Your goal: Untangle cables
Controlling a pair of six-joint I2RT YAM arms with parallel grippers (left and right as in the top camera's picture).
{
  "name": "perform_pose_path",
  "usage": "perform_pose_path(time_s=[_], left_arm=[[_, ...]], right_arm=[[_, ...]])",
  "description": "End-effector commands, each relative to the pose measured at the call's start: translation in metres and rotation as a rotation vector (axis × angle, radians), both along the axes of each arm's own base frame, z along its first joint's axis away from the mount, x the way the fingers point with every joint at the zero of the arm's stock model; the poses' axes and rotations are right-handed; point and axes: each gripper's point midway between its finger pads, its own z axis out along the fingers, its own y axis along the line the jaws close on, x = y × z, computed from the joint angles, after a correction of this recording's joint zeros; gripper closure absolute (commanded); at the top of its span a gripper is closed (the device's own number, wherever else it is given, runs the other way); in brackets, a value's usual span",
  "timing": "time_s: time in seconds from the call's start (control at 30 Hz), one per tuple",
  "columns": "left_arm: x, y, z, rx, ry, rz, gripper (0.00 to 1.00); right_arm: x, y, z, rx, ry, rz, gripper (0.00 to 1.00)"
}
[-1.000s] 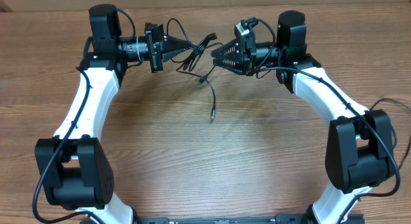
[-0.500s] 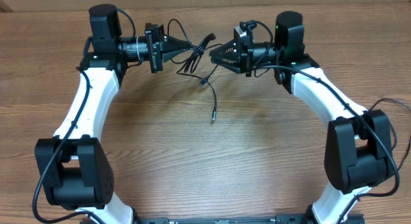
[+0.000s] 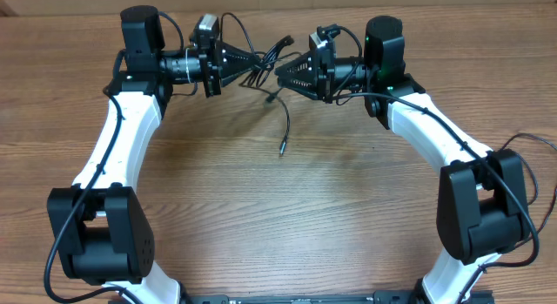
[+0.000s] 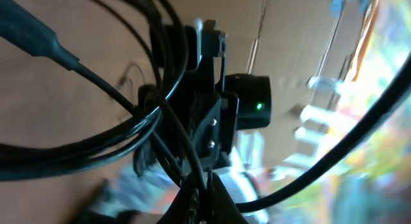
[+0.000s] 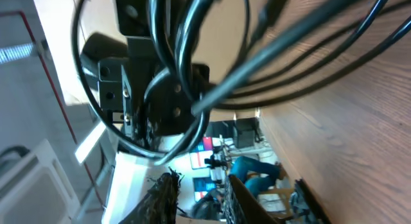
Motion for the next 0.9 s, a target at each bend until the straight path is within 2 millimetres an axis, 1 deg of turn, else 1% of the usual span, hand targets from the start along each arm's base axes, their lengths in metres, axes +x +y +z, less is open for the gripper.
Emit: perform_pose_path(time_s=[0.0, 0.1, 0.17, 0.2, 0.23, 0.37, 0.47, 0.5, 0.57, 0.7, 0.87], left_arm=[[0.001, 0.0, 0.011, 0.057, -0.403, -0.025, 0.96], [-0.002, -0.001, 0.012, 0.079, -0.618, -0.055, 0.96], [-0.007, -0.003, 0.014, 0.074, -0.752, -0.089, 0.96], [-0.011, -0.005, 0.016, 0.065, -0.849, -0.116, 0.96], [-0.014, -0.007, 0.017, 0.058, -0.903, -0.131, 0.96], [-0.017, -0.016, 0.017, 0.057, -0.942, -0.149, 0.96], [-0.008, -0.015, 0.012, 0.108, -0.916, -0.11, 0.96], [-0.004, -0.015, 0.009, 0.125, -0.884, -0.092, 0.96], [-0.003, -0.017, 0.008, 0.138, -0.881, -0.085, 0.96], [-0.009, -0.022, 0.01, 0.12, -0.97, -0.12, 0.96], [-0.015, -0.023, 0.013, 0.097, -1.042, -0.148, 0.96]], right_arm=[[-0.005, -0.004, 0.017, 0.018, -0.094, 0.025, 0.76], [-0.004, -0.005, 0.017, 0.015, -0.056, 0.014, 0.77], [-0.002, -0.003, 0.016, 0.011, -0.024, 0.0, 0.78], [-0.001, -0.001, 0.015, 0.008, -0.015, -0.012, 0.77], [0.001, -0.001, 0.015, 0.005, -0.005, -0.023, 0.77], [0.013, -0.002, 0.012, -0.007, 0.032, -0.098, 0.77], [0.019, -0.003, 0.014, -0.005, 0.037, -0.131, 0.77], [0.02, -0.002, 0.018, 0.004, 0.013, -0.131, 0.77], [0.02, -0.002, 0.021, 0.013, 0.007, -0.132, 0.77], [0.02, -0.002, 0.023, 0.02, 0.039, -0.133, 0.77], [0.015, -0.001, 0.023, 0.024, 0.099, -0.108, 0.77]])
